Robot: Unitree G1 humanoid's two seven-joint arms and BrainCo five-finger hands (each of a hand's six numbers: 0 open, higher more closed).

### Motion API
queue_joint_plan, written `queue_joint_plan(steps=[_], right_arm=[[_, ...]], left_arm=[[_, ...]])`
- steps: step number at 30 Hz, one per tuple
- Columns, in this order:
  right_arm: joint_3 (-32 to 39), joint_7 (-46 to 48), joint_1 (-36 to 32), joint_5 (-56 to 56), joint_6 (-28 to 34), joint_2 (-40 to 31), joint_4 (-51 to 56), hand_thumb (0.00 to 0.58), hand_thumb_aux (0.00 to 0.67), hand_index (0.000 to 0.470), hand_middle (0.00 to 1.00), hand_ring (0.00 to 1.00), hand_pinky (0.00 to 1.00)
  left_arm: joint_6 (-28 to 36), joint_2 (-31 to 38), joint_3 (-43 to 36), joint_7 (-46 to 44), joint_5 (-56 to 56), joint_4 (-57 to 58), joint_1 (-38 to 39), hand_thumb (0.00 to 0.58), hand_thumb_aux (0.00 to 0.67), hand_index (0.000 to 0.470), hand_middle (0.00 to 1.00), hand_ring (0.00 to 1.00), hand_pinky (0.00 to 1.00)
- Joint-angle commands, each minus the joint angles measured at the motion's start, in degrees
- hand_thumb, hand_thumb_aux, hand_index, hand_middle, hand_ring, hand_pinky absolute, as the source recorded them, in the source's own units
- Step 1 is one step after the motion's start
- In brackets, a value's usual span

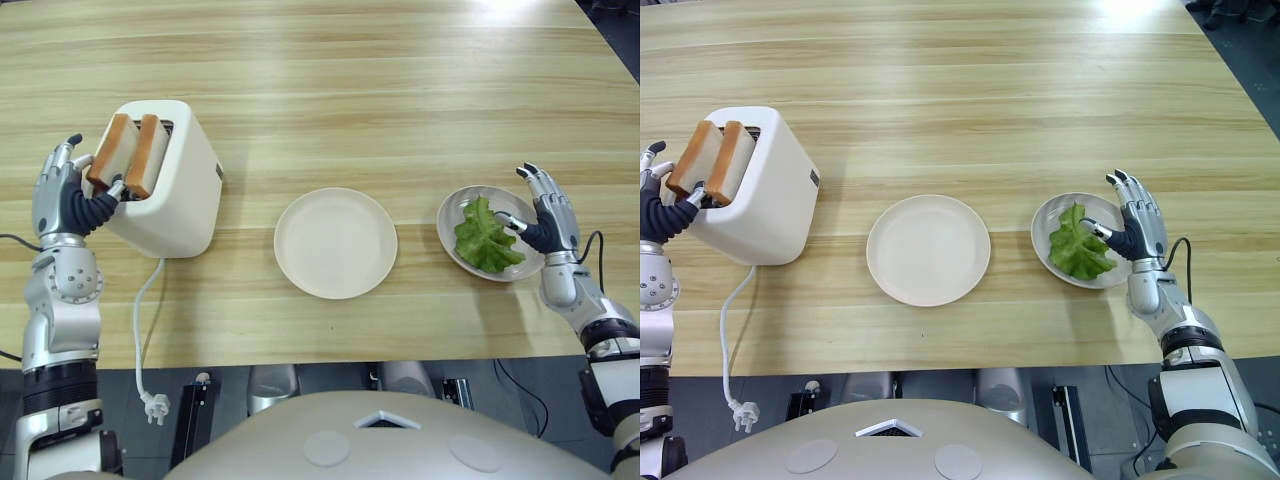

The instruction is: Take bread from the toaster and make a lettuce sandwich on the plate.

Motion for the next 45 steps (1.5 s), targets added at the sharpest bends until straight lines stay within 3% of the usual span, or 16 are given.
queue_joint_plan(steps=[1, 2, 10, 18, 22, 28, 29, 31, 32, 37, 45], right_arm=[[0.9, 0.6, -0.6, 0.5, 0.5, 0.3, 1.1, 0.000, 0.000, 0.000, 0.00, 0.00, 0.00], [0.9, 0.5, -0.6, 0.6, 0.7, 0.3, 1.3, 0.000, 0.000, 0.000, 0.00, 0.00, 0.00], [3.6, -1.5, -0.5, -1.6, 3.4, -1.1, 4.2, 0.000, 0.000, 0.000, 0.00, 0.00, 0.00], [13.3, -12.2, 1.7, -11.8, 9.2, -4.3, 6.9, 0.000, 0.000, 0.000, 0.00, 0.00, 0.00], [17.0, -15.2, 1.2, -14.5, 12.0, -4.6, 8.7, 0.000, 0.000, 0.000, 0.00, 0.00, 0.00], [20.7, -16.1, 0.1, -16.1, 13.4, -3.5, 9.5, 0.000, 0.000, 0.000, 0.00, 0.00, 0.00], [20.8, -15.9, 0.0, -15.8, 13.3, -3.4, 9.7, 0.464, 0.370, 0.254, 0.00, 0.00, 0.00], [20.8, -15.4, -0.4, -15.0, 13.0, -3.1, 9.9, 0.572, 0.594, 0.408, 0.00, 0.00, 0.00], [20.9, -15.3, -0.6, -14.9, 12.9, -2.9, 9.9, 0.580, 0.670, 0.460, 0.00, 0.00, 0.00], [21.7, -15.5, -1.2, -14.7, 12.7, -2.5, 9.7, 0.580, 0.670, 0.460, 0.00, 0.00, 0.00], [22.9, -16.5, -2.6, -15.0, 12.3, -2.2, 8.8, 0.580, 0.670, 0.460, 0.00, 0.00, 0.00]], left_arm=[[0.4, 0.5, 0.0, -0.1, 0.1, -4.4, -0.4, 0.580, 0.670, 0.460, 0.00, 0.00, 0.00], [0.6, 0.6, 0.5, 0.2, 0.1, -5.1, -0.5, 0.580, 0.670, 0.460, 1.00, 1.00, 1.00], [1.6, 0.8, 8.8, 7.2, 0.9, -11.0, -2.5, 0.580, 0.670, 0.460, 1.00, 1.00, 1.00], [-0.5, -0.3, 10.4, 10.3, 3.0, -21.8, -4.8, 0.580, 0.670, 0.460, 1.00, 1.00, 1.00], [-2.9, -1.4, 2.6, 5.8, 3.0, -26.7, -6.4, 0.580, 0.670, 0.460, 1.00, 1.00, 1.00], [-4.3, -4.2, -14.9, -9.6, -4.1, -24.3, -9.3, 0.580, 0.670, 0.460, 1.00, 1.00, 1.00], [-4.5, -4.6, -16.7, -11.8, -5.7, -22.6, -9.6, 0.580, 0.670, 0.460, 1.00, 1.00, 1.00], [-4.6, -4.5, -20.5, -17.0, -7.5, -18.8, -9.7, 0.580, 0.670, 0.460, 1.00, 1.00, 1.00], [-5.7, -4.1, -22.1, -18.5, -7.4, -16.7, -9.7, 0.580, 0.670, 0.460, 1.00, 1.00, 1.00], [-10.4, -3.4, -29.1, -25.4, -7.4, -7.8, -9.3, 0.580, 0.670, 0.460, 1.00, 1.00, 1.00], [-13.9, -9.3, -35.5, -30.1, -10.9, 3.2, -10.9, 0.580, 0.670, 0.460, 1.00, 1.00, 1.00]])
